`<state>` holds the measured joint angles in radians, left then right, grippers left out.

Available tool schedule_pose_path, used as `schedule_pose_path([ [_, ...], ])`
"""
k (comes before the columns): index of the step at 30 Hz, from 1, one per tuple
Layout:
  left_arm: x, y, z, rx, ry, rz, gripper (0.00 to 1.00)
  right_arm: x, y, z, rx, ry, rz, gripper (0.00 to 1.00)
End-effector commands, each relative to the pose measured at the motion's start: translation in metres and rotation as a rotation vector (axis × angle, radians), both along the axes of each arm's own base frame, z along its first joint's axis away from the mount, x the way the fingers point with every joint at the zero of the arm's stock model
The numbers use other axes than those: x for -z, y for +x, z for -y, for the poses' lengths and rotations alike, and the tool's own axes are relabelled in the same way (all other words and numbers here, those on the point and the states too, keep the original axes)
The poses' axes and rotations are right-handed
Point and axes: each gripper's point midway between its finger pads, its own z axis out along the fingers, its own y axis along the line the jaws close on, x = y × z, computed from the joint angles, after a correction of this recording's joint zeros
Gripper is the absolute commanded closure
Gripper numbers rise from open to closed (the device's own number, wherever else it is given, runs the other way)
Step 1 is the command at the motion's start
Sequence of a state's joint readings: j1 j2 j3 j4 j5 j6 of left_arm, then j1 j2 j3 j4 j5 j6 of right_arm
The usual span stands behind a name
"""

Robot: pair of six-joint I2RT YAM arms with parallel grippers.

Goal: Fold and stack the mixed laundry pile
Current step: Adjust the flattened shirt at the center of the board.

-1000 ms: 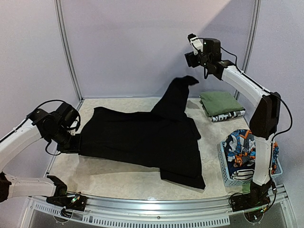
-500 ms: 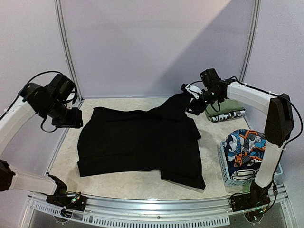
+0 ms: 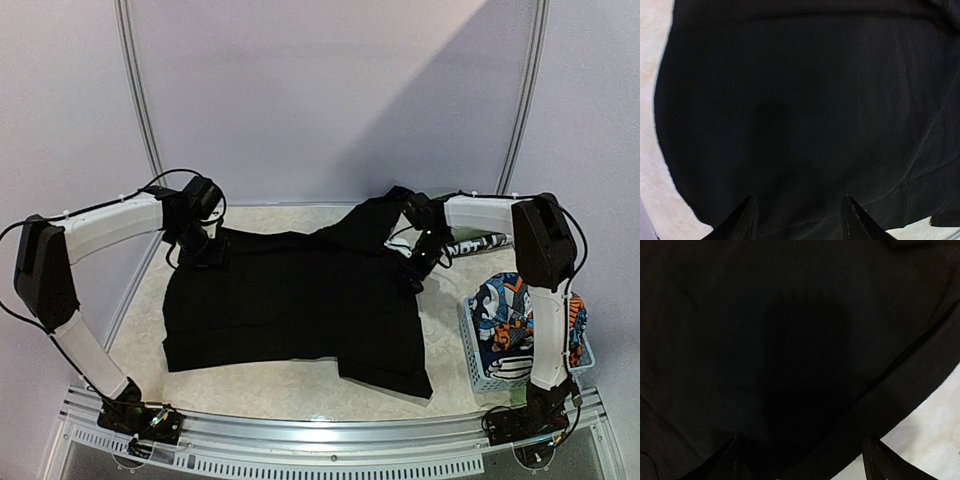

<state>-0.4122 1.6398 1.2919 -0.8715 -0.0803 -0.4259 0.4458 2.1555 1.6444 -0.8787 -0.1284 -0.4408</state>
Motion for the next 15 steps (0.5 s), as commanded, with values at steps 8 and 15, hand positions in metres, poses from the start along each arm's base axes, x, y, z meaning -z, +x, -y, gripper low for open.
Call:
schedule_pose_path([
  [8, 0.061, -0.022, 0.009, 0.03, -0.042, -0.08, 0.44, 0.044, -0.051, 0.034, 0.054, -0.195, -0.164, 0.58],
  [15, 0.088, -0.07, 0.011, 0.036, -0.082, -0.185, 0.47, 0.038, -0.13, 0.061, 0.016, -0.272, -0.289, 0.67],
])
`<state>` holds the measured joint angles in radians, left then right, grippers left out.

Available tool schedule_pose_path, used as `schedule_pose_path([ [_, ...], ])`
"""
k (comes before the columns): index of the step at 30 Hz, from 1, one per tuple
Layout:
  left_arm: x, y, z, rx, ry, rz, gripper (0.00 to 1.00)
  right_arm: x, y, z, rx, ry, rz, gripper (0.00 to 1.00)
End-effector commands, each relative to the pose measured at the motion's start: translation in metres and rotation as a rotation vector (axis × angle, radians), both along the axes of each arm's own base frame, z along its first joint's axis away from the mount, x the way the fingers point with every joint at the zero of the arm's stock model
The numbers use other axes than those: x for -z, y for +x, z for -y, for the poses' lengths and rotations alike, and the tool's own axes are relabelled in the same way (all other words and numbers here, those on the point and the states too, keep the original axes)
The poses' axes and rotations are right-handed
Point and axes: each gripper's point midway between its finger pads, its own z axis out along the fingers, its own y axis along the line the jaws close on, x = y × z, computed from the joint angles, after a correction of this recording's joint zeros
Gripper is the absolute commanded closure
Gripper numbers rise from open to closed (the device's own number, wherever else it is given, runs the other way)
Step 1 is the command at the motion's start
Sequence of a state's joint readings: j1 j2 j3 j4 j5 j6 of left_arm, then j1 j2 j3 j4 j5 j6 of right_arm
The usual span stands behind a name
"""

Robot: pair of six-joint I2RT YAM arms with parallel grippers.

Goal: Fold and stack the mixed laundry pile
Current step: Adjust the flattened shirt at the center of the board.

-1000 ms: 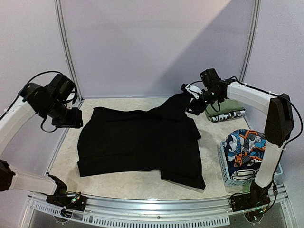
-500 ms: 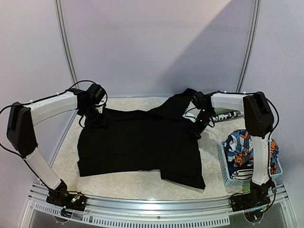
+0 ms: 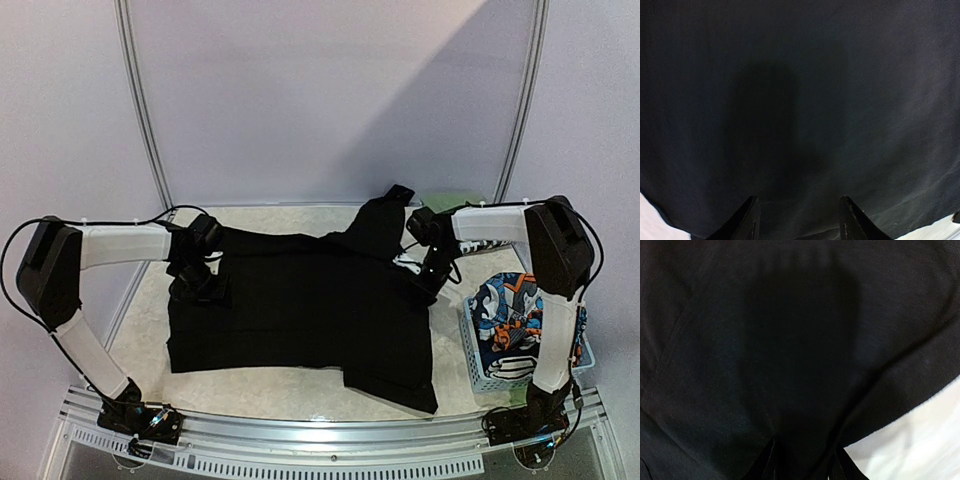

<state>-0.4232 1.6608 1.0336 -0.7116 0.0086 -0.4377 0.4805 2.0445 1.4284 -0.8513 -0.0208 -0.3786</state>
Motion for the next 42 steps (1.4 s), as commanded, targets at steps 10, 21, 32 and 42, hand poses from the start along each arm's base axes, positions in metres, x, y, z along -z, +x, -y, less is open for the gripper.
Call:
schedule_pose_path([
  [10, -0.091, 0.028, -0.007, 0.042, 0.017, 0.313, 0.33, -0.083, -0.023, -0.004, -0.069, 0.077, 0.006, 0.29],
  [21, -0.106, 0.177, -0.017, 0.006, -0.095, 0.388, 0.25, -0.079, 0.099, -0.028, -0.033, 0.204, 0.13, 0.24],
  [32, -0.073, 0.224, -0.017, 0.205, -0.148, 0.327, 0.26, -0.026, 0.105, -0.032, -0.032, 0.196, 0.053, 0.16],
  [42, -0.046, 0.257, -0.035, 0.167, -0.333, 0.315, 0.25, -0.041, 0.158, -0.037, 0.007, 0.188, 0.253, 0.68],
])
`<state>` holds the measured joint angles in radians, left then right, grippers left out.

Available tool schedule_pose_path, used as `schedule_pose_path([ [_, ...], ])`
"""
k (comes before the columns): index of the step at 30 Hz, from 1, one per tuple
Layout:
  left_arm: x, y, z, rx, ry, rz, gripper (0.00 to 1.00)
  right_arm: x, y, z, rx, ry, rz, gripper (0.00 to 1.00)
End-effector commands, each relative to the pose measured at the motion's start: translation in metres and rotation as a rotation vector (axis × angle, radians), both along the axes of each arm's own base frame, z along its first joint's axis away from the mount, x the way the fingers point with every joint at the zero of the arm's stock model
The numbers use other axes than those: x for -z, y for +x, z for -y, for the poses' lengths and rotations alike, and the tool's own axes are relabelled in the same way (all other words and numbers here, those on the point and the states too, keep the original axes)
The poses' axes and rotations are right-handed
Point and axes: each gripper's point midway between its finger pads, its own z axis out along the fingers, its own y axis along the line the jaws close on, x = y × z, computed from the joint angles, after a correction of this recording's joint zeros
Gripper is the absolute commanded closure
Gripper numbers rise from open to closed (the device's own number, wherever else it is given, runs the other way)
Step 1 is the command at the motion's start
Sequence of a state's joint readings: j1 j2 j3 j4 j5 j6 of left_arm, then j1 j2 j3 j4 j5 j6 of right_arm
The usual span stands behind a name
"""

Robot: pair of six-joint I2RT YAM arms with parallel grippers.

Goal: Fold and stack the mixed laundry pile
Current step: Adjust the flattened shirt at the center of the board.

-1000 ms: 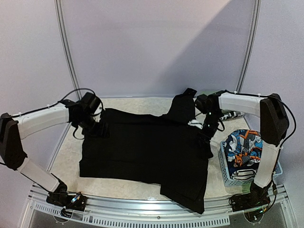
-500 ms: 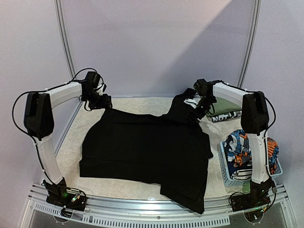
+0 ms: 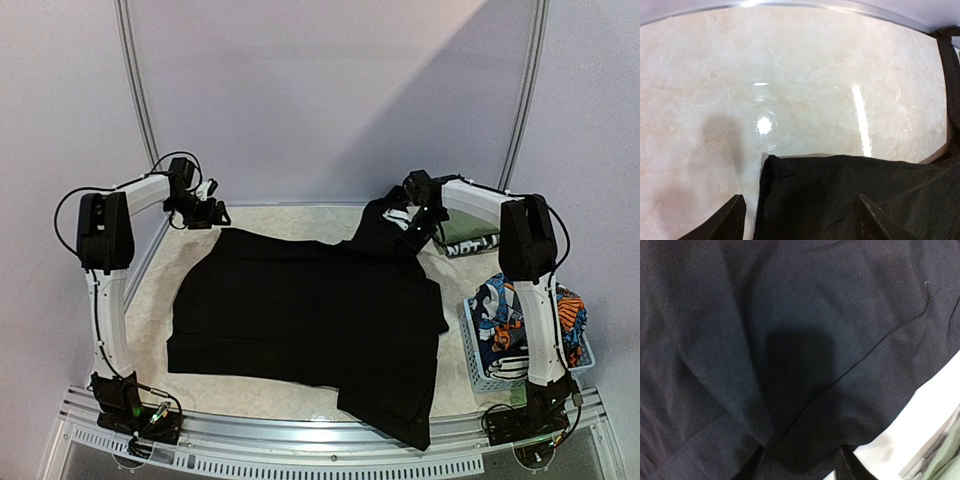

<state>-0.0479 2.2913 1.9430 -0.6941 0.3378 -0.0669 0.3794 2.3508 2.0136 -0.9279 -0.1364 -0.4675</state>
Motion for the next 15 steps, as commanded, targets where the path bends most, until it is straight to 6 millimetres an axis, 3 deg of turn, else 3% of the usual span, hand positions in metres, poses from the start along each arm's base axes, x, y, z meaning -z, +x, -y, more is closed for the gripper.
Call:
schedule_pose_path([
  [1, -0.005, 0.002, 0.019, 0.089, -0.073, 0.024, 0.25, -0.015, 0.032, -0.009, 0.027, 0.026, 0.12, 0.75],
  [3, -0.001, 0.005, 0.014, 0.095, -0.058, 0.028, 0.25, -0.025, 0.04, -0.011, 0.038, 0.039, 0.151, 0.82],
  [9, 0.021, 0.021, 0.005, 0.119, -0.105, 0.02, 0.28, -0.052, 0.067, -0.015, 0.098, 0.096, 0.245, 0.88],
  [11, 0.029, 0.024, 0.008, 0.133, -0.13, 0.013, 0.31, -0.055, 0.071, -0.017, 0.107, 0.107, 0.249, 0.89],
  [15, 0.026, 0.025, 0.008, 0.156, -0.146, 0.022, 0.33, -0.049, 0.073, -0.019, 0.11, 0.11, 0.233, 0.9],
])
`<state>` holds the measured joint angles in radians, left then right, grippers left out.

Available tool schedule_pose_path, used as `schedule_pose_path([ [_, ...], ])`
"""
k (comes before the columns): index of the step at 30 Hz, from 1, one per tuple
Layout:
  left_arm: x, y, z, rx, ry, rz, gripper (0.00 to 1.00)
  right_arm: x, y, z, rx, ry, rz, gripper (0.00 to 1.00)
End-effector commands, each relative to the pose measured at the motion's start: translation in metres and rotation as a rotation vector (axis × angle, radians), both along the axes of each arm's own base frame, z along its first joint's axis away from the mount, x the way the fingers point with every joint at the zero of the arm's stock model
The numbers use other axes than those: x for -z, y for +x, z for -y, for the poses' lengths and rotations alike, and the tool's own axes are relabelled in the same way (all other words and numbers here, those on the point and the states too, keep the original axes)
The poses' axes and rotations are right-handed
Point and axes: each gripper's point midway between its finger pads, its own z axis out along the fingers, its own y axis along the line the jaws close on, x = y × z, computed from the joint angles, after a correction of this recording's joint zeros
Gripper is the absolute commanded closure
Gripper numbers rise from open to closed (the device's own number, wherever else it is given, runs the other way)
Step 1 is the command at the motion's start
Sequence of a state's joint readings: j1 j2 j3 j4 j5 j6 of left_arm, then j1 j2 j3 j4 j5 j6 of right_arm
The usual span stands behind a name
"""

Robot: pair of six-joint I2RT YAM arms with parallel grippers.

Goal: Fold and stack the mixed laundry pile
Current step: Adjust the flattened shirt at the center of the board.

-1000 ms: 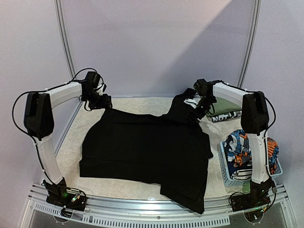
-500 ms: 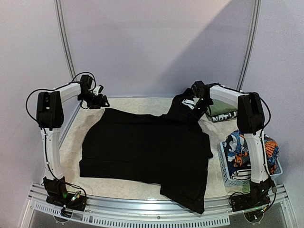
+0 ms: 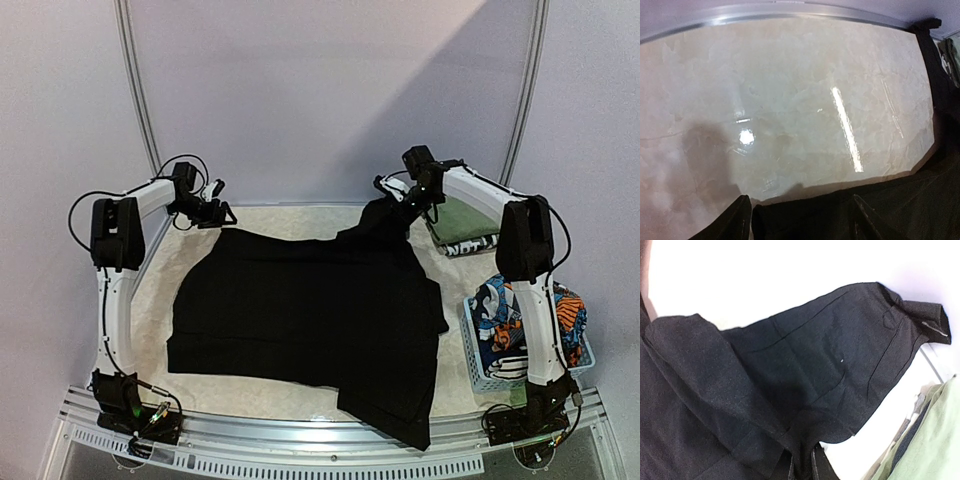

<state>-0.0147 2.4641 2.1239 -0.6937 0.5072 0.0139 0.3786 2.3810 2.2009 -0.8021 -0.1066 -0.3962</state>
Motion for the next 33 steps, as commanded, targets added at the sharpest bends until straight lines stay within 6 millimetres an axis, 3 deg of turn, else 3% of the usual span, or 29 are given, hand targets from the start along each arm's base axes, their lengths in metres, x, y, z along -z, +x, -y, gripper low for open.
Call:
schedule_pose_path([
  [1, 0.006, -0.006, 0.001, 0.052, -0.036, -0.02, 0.32, 0.016, 0.006, 0.001, 0.029, 0.013, -0.026, 0.9],
  [3, 0.008, -0.007, -0.01, 0.051, -0.057, -0.025, 0.31, 0.016, 0.006, -0.001, 0.028, 0.018, -0.03, 0.9],
  [9, 0.022, -0.01, -0.01, 0.086, -0.157, -0.066, 0.29, 0.018, 0.004, 0.001, 0.032, 0.013, -0.043, 0.91],
  [16, 0.034, -0.01, -0.004, 0.116, -0.19, -0.067, 0.43, 0.011, 0.004, 0.0, 0.036, 0.024, -0.036, 0.91],
  [25, 0.019, -0.007, 0.009, 0.175, -0.278, 0.012, 0.59, 0.02, 0.001, 0.0, 0.047, 0.028, -0.063, 0.9],
  [33, 0.022, -0.004, 0.009, 0.179, -0.276, 0.019, 0.86, 0.018, 0.003, 0.0, 0.056, 0.025, -0.052, 0.91],
])
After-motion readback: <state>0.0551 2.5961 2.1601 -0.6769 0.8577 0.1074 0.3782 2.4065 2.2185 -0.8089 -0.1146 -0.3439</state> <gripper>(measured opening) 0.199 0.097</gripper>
